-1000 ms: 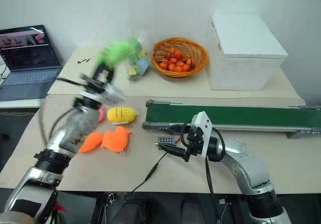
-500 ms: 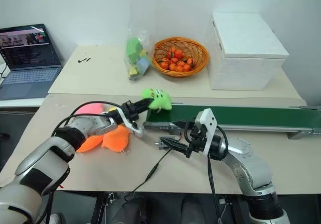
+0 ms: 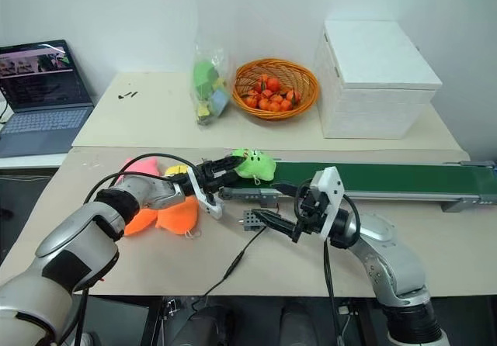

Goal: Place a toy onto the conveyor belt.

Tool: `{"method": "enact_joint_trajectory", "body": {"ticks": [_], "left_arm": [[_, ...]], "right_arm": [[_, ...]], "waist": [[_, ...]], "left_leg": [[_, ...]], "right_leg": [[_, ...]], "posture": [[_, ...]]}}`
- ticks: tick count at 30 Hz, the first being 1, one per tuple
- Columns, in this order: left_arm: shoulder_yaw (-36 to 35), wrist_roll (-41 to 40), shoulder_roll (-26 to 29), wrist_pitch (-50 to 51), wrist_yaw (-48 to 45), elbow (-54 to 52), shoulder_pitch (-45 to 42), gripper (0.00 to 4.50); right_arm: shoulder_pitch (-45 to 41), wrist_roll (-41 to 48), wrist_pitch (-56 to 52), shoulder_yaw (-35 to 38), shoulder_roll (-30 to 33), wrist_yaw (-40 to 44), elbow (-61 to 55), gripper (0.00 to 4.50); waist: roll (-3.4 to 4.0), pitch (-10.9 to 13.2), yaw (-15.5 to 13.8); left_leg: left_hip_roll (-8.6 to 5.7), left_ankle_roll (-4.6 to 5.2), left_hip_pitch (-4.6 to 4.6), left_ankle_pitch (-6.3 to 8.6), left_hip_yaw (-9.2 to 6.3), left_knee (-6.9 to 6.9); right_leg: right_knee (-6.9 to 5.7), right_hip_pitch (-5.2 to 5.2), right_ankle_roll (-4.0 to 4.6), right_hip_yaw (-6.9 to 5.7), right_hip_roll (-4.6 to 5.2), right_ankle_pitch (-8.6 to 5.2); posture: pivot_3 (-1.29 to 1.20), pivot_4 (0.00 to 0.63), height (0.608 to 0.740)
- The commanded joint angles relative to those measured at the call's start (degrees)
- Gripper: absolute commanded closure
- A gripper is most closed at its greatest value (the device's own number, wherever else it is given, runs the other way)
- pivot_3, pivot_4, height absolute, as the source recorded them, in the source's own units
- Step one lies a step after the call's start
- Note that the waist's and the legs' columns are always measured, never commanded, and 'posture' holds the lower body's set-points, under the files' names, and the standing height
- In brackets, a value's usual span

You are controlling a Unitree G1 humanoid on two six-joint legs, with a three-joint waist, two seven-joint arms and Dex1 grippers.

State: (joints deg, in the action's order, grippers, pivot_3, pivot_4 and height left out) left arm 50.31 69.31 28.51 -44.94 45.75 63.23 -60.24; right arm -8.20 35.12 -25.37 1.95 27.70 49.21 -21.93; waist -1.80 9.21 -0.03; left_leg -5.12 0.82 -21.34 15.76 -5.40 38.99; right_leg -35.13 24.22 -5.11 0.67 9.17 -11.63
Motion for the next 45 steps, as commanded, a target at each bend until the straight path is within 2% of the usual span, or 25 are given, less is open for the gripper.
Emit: {"method": "enact_joint_trajectory", "body": {"ticks": [1,13,19,22,27,32,35,38,41,45], "left_arm": [[0.39,-0.44,1.39,1.51,-2.34,3.10,0.30,0.06],[-1.09,-3.78,5.82,0.29,-4.89,3.25,0.21,0.06],[-2.67,-5.64,7.29,0.31,-6.09,4.08,0.02,0.06],[-6.95,-11.35,8.20,-2.24,-9.61,4.67,0.42,0.06],[-18.57,-26.37,9.98,-7.34,-19.07,1.90,2.45,0.06],[-30.02,-45.92,10.17,-8.62,-37.06,-5.46,7.41,0.06],[-35.61,-55.15,8.91,-2.97,-45.18,-12.51,11.25,0.06],[-41.51,-62.26,6.48,5.64,-48.43,-18.75,14.56,0.06],[-45.83,-65.11,5.02,12.89,-49.21,-23.89,16.96,0.06],[-49.00,-67.23,3.64,19.03,-50.69,-29.51,19.40,0.06]], "right_arm": [[0.06,2.86,2.64,2.90,-0.91,1.50,0.09,0.00],[1.62,8.12,9.92,6.66,-5.66,7.11,3.53,0.00],[2.86,6.86,11.21,5.81,-6.57,8.59,6.29,0.00],[3.39,6.59,12.02,5.81,-6.77,9.04,7.33,0.00],[5.59,7.00,13.65,6.72,-7.39,9.83,9.58,0.00],[7.67,5.51,14.67,6.01,-6.57,11.02,9.79,0.00],[7.36,3.88,15.27,5.33,-5.71,11.45,9.66,0.00],[7.25,0.71,16.68,3.79,-3.66,13.07,9.76,0.00],[6.46,-3.12,18.29,1.56,-1.96,13.65,10.13,0.00],[5.51,-3.97,18.23,-0.20,-1.03,14.02,8.80,0.00]], "waist": [[0.00,0.00,0.25],[0.00,0.00,0.97],[0.00,0.00,0.36],[0.00,0.00,0.40],[0.00,0.00,0.86],[0.02,-0.01,0.89],[0.03,-0.01,0.95],[0.04,-0.02,0.95],[0.04,-0.02,1.06],[0.04,-0.02,1.13]], "left_leg": [[0.00,0.02,0.04,0.01,0.02,0.00],[0.04,0.07,0.13,0.04,0.12,-0.03],[-0.02,-0.02,-0.05,-0.01,0.11,0.02],[-0.01,-0.03,-0.12,-0.02,0.11,0.01],[0.00,-0.06,-0.13,-0.03,0.12,0.02],[-0.01,-0.03,-0.11,-0.02,0.18,0.03],[0.00,0.00,-0.09,0.00,0.20,0.04],[0.00,0.01,-0.08,0.01,0.21,0.08],[0.02,0.00,-0.08,0.00,0.21,0.12],[0.04,-0.04,-0.05,-0.02,0.25,0.11]], "right_leg": [[-0.01,-0.02,0.00,0.01,0.00,0.00],[-0.16,0.05,0.00,0.08,-0.01,0.00],[-0.28,0.09,-0.01,0.05,0.02,0.01],[-0.28,0.17,-0.01,0.04,0.02,0.01],[-0.38,0.26,-0.01,0.06,0.04,0.01],[-0.65,0.40,-0.01,0.06,0.11,0.01],[-0.69,0.42,0.00,0.07,0.11,0.01],[-0.72,0.42,0.00,0.07,0.11,0.01],[-0.73,0.42,0.00,0.07,0.10,0.01],[-0.73,0.41,0.01,0.07,0.09,0.02]], "posture": [[0.00,0.150,0.740],[0.00,0.150,0.740],[0.00,0.150,0.740],[0.00,0.150,0.740],[0.00,0.150,0.740],[0.00,0.150,0.740],[0.00,0.150,0.740],[0.00,0.150,0.740],[0.00,0.150,0.740],[0.00,0.150,0.740]]}}
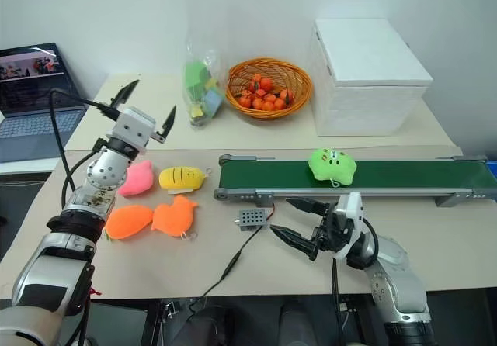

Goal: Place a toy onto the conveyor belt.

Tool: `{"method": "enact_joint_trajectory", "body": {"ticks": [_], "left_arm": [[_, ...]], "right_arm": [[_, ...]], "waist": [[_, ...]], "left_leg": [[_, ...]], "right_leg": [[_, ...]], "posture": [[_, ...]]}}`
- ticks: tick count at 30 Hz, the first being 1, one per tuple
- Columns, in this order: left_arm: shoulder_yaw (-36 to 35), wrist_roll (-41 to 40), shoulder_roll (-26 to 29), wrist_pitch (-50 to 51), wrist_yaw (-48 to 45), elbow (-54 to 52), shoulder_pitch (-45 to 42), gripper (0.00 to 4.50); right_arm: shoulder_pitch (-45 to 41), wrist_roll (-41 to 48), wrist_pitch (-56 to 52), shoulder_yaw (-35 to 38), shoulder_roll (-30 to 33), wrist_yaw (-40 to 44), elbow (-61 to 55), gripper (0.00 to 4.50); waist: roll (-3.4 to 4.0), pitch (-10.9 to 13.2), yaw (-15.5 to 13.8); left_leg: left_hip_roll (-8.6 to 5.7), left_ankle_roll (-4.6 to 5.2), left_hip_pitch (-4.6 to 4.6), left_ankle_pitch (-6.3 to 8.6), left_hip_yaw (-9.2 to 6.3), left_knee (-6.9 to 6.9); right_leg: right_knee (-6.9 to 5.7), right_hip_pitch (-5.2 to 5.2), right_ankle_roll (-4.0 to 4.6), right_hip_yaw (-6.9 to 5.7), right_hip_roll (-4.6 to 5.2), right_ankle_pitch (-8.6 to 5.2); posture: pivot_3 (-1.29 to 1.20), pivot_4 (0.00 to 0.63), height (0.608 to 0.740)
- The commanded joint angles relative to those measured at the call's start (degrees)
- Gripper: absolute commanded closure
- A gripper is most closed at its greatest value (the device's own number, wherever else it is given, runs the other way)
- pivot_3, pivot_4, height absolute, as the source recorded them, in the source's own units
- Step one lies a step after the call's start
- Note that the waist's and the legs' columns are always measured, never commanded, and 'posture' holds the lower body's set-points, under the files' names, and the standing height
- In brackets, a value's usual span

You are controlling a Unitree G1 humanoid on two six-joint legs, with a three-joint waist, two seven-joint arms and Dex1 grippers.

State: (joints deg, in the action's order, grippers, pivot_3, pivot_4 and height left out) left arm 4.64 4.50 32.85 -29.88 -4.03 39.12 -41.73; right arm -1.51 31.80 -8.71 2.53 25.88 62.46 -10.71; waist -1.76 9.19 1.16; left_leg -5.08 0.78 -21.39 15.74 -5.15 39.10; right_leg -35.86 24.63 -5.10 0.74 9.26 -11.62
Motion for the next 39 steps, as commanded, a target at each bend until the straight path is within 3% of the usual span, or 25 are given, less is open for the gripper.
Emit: {"method": "enact_joint_trajectory", "body": {"ticks": [1,9,14,17,26,29,33,39], "left_arm": [[-3.94,-2.62,-1.04,5.12,-1.18,-6.61,1.41,0.06],[-12.32,-9.45,-3.69,17.68,-1.73,-17.52,7.88,0.06],[-27.73,-26.48,-7.94,31.51,2.98,-18.00,8.44,0.06],[-32.27,-27.33,-6.41,34.10,4.25,-13.73,10.10,0.06],[-35.04,-27.69,-6.61,35.37,3.44,-13.43,12.92,0.06],[-34.98,-27.57,-7.29,35.62,3.64,-14.50,13.17,0.06],[-33.89,-25.91,-7.89,34.92,3.87,-15.48,13.82,0.06],[-32.26,-24.55,-8.55,33.96,3.34,-16.26,13.97,0.06]], "right_arm": [[-1.40,-0.80,1.68,-0.94,0.92,0.77,-2.36,0.00],[-0.77,-1.32,1.95,-0.75,2.14,1.12,-1.27,0.00],[-0.93,-0.70,1.05,-0.47,2.67,0.88,-1.71,0.00],[-0.81,-0.21,0.62,-0.02,3.27,0.90,-1.84,0.00],[-2.87,2.29,-0.93,2.75,4.21,-0.70,-1.41,0.00],[-7.06,3.59,-0.59,6.95,1.89,-6.96,1.05,0.00],[-15.36,0.13,-0.55,13.09,-1.00,-21.60,9.07,0.00],[-16.03,-3.26,0.08,13.01,-1.12,-25.78,12.15,0.00]], "waist": [[0.00,0.00,-0.11],[0.00,0.00,-0.19],[0.01,-0.01,-0.18],[0.01,-0.01,0.01],[-0.03,-0.02,-1.24],[-0.03,-0.03,-1.19],[-0.04,-0.04,-0.88],[-0.05,-0.05,-0.80]], "left_leg": [[-0.01,0.00,0.00,0.00,0.01,0.01],[0.01,-0.05,0.02,-0.02,0.00,0.06],[0.02,0.00,0.09,0.01,-0.01,0.07],[0.05,0.03,0.23,0.03,0.00,0.06],[0.02,0.01,0.24,0.03,-0.05,0.09],[0.03,0.01,0.25,0.03,-0.05,0.09],[0.02,0.01,0.27,0.03,-0.02,0.09],[0.04,-0.13,0.22,-0.05,-0.01,-0.02]], "right_leg": [[-0.01,-0.02,0.00,0.00,0.01,0.00],[0.03,-0.06,0.01,0.01,0.00,0.01],[0.04,-0.12,0.02,0.02,0.02,0.01],[0.06,-0.17,0.02,0.03,-0.02,0.01],[0.11,-0.31,0.04,-0.04,0.00,0.02],[0.12,-0.31,0.04,-0.03,0.00,0.02],[0.12,-0.28,0.11,0.03,0.00,0.06],[0.06,-0.23,0.12,0.01,-0.01,0.07]], "posture": [[0.00,0.150,0.740],[0.00,0.150,0.740],[0.00,0.150,0.740],[0.00,0.150,0.740],[0.00,0.150,0.740],[0.00,0.150,0.740],[0.00,0.150,0.740],[0.00,0.150,0.740]]}}
